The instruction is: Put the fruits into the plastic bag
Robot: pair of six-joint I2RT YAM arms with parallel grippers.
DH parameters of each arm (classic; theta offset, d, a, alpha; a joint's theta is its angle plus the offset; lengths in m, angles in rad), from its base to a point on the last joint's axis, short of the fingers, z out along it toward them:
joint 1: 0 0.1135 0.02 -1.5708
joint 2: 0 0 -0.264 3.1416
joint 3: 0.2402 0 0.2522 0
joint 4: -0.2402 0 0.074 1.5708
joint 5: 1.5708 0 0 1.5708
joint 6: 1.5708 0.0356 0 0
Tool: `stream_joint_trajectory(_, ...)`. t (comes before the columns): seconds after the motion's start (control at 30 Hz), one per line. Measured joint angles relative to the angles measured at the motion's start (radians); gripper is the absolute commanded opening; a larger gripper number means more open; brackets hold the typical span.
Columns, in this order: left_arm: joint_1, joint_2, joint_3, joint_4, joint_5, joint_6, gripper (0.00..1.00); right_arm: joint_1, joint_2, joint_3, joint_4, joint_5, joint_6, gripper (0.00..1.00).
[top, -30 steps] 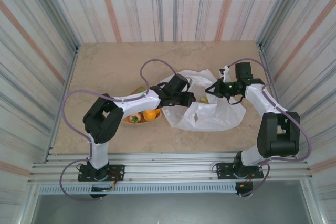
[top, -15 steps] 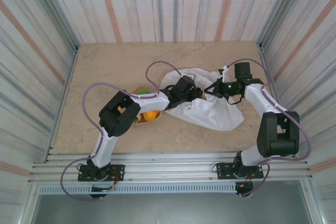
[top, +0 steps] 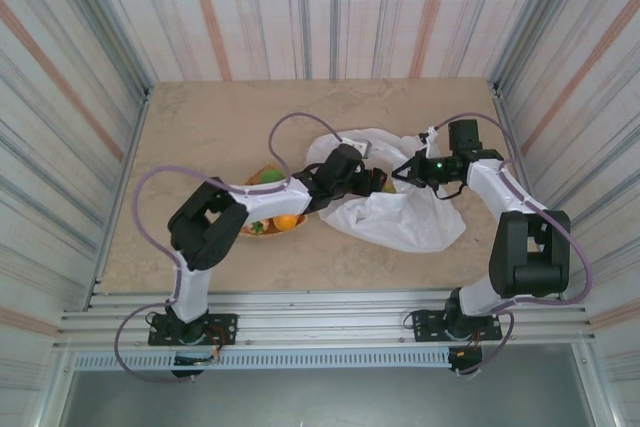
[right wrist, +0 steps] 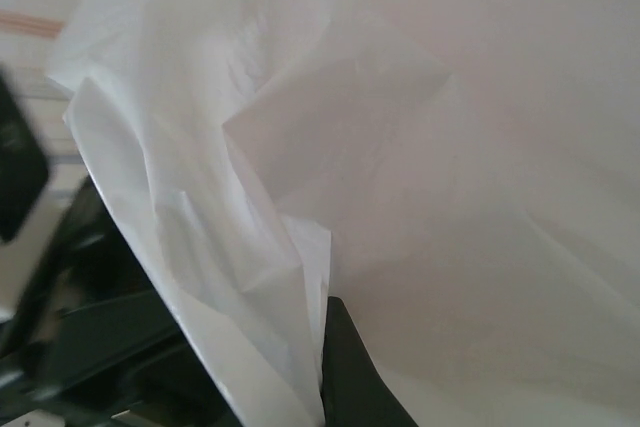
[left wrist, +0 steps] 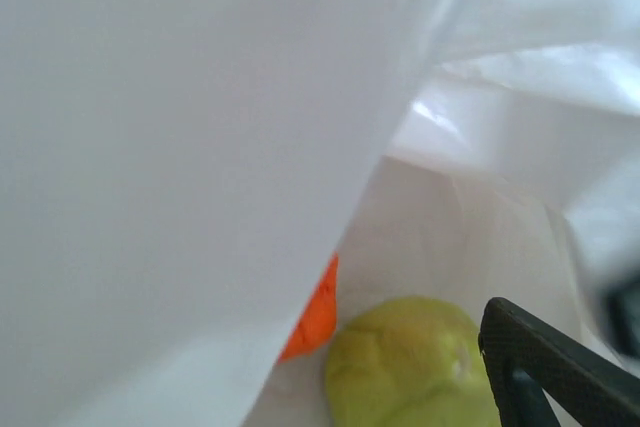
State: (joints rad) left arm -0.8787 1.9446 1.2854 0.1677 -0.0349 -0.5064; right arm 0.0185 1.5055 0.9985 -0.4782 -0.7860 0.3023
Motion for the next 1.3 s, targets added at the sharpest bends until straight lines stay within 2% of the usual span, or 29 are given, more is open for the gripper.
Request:
stream_joint_trajectory(0.33,0.049,-0.309,-0.154,-0.196,-0.013,0.16,0.86,-0.008,0.0,0.009,-0.035,0.058,-0.026,0.0)
stream_joint_trajectory(0.63,0.156,-0.451,-0.207,-0.362,-0.03,0.226,0.86,-0.019,0.0,0.017,-0.043,0.064,-0.026,0.0)
stream_joint_trajectory(0.73,0.222,-0.437,-0.187,-0.413,-0.019,0.233,0.85,-0.019,0.0,0.017,-0.043,0.064,-0.026,0.0)
stream_joint_trajectory(0.87,0.281,-0.345,-0.102,-0.472,0.006,0.25,0.85,-0.019,0.0,0.017,-0.043,0.065,-0.026,0.0)
stream_joint_trajectory(1.13,0.306,-0.133,0.052,-0.547,0.091,0.299,0.79,-0.019,0.0,0.017,-0.043,0.065,-0.026,0.0)
stream_joint_trajectory(1.3,0.331,-0.073,0.084,-0.568,0.151,0.312,0.69,-0.019,0.0,0.017,-0.043,0.067,-0.026,0.0)
